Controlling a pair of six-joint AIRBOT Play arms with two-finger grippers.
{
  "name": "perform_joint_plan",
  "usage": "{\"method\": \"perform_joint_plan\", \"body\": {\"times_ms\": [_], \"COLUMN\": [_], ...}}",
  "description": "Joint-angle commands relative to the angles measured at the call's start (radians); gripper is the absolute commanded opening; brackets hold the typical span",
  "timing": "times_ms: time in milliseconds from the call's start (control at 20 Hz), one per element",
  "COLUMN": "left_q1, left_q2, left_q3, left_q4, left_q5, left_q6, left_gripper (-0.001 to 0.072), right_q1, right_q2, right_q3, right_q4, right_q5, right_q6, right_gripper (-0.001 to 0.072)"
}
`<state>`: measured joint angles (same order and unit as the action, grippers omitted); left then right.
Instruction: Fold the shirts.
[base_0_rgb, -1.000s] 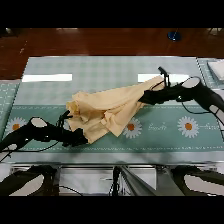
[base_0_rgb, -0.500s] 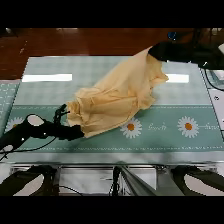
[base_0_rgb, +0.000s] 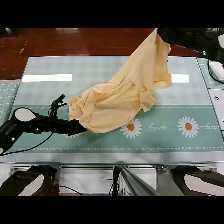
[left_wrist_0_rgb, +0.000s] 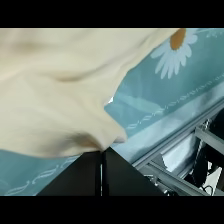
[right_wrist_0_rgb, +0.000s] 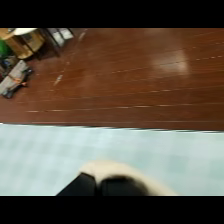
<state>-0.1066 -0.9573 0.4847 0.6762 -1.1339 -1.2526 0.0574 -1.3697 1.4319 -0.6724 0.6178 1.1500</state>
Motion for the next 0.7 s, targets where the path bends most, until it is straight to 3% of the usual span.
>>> {"method": "perform_joint_plan", "body": {"times_ms": [0, 300, 400, 450, 650], "left_q1": [0.000, 0.000, 0.000, 0.000, 0.000], "left_q2": [0.035, 0.048, 0.048, 0.048, 0.048], "left_q3": [0.006, 0.006, 0.006, 0.006, 0.006], "left_q4": [-0.003, -0.003, -0.003, -0.003, -0.003], "left_q5": [-0.039, -0.042, -0.050, -0.052, -0.054], "left_q6": [0.003, 0.003, 0.003, 0.003, 0.003], "left_gripper": [0.0022, 0.0022, 0.0023, 0.0022, 0.0022], "right_q1": [0.000, 0.001, 0.000, -0.003, -0.064], "right_q2": [-0.087, -0.252, -0.287, -0.288, -0.196], "right_q3": [0.004, 0.004, 0.004, 0.004, 0.011], "right_q4": [-0.102, -0.137, -0.137, -0.142, -0.201], "right_q5": [-0.079, -0.002, 0.050, 0.068, 0.075], "right_q6": [0.005, 0.114, 0.118, 0.116, 0.114], "right_gripper": [0.0024, 0.0036, 0.0428, 0.0466, 0.0454]}}
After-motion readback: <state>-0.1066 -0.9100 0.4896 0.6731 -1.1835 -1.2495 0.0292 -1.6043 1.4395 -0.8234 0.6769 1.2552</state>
